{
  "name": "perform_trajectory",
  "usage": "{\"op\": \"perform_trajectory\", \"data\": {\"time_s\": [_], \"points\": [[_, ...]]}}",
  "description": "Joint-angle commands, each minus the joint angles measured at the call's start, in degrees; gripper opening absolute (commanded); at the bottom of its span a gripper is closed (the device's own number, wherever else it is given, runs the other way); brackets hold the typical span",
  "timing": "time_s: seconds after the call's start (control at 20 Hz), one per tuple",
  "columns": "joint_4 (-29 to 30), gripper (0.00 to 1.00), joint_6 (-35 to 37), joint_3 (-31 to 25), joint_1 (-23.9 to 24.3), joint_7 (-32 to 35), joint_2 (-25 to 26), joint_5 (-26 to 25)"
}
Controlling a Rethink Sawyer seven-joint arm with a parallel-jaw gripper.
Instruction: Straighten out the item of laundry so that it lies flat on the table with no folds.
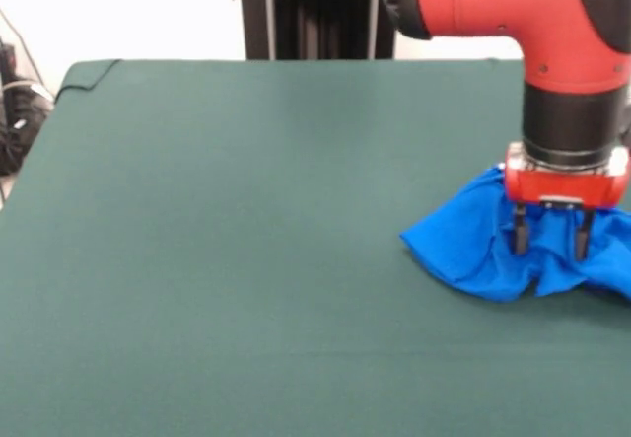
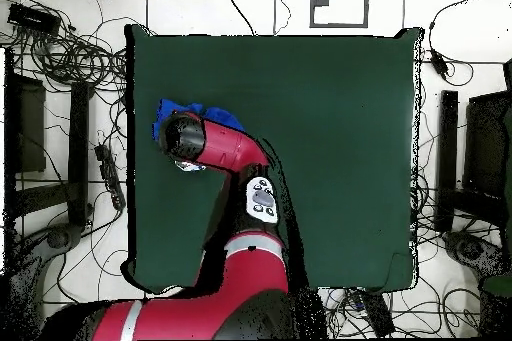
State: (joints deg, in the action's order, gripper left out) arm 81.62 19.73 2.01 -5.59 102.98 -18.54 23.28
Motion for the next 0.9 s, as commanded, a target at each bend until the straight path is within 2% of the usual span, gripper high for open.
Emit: {"op": "perform_trajectory", "data": {"time_s": [0.05,0.15,0.2,0.55,0.7,0.9], "points": [[-3.0,1.0,6.1,3.8,0.1,10.9,6.5,-0.7],[-3.1,1.0,5.6,2.8,1.1,9.1,6.4,-1.5],[-3.2,0.0,5.7,3.0,1.0,8.9,6.4,-1.6],[-6.5,0.0,10.7,10.1,-1.3,9.6,7.2,-3.3],[-5.5,0.0,12.2,12.7,-2.2,10.9,5.2,-3.4],[-4.0,0.0,14.2,18.7,-2.8,9.8,1.0,-6.0]]}}
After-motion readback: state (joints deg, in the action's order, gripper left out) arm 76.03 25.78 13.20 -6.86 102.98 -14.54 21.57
